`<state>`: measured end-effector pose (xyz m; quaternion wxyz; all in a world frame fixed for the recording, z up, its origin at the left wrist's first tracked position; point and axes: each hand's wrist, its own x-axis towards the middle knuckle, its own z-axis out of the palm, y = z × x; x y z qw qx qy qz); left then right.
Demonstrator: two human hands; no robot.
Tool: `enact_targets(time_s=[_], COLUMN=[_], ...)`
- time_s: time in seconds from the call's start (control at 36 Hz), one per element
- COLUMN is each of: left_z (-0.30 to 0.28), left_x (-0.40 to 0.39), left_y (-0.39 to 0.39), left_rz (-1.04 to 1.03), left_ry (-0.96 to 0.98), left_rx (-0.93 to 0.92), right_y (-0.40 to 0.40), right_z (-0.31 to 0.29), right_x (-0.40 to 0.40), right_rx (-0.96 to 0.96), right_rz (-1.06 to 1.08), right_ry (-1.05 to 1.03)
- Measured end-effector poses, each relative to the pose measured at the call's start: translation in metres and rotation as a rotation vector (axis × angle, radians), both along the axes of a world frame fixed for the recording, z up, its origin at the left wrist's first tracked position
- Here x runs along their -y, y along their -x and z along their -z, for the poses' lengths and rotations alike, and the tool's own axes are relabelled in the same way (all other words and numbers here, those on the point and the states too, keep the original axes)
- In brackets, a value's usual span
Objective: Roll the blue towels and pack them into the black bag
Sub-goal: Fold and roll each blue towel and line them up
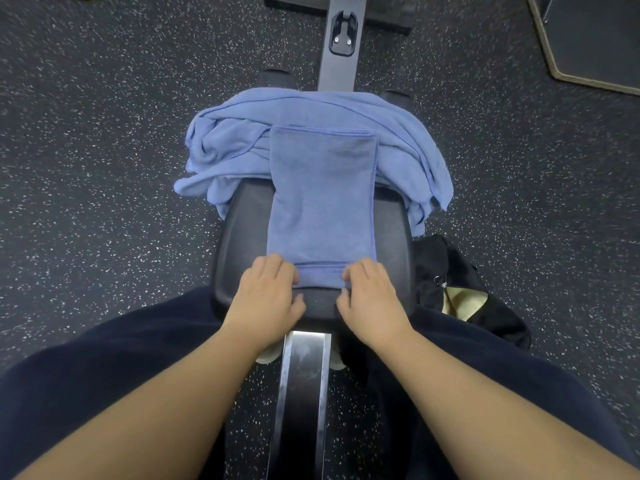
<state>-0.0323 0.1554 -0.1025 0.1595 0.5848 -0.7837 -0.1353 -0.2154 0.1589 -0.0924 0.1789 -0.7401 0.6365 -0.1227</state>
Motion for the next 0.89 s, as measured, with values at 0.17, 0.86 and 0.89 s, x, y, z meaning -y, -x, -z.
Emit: enact_targets(time_s=[0.17, 0.86, 0.89], left_z=[0.004, 0.001, 0.000], left_x=[0.008, 0.027, 0.027], left_y=[-0.002, 0.007, 0.006], left_rz=[-0.041, -0.277, -0.273], left_ry=[-0.028, -0.187, -0.176], left_rx=[-0.023, 0.023, 0.037], right_y=[0.004, 0.010, 0.010], right_z=[0.005, 0.008, 0.005], right_x=[0.001, 0.022, 0.023], right_rx=[-0.080, -0.054, -0.035], right_rz=[0.009, 0.030, 0.029], right_ry=[0.066, 0.117, 0.066])
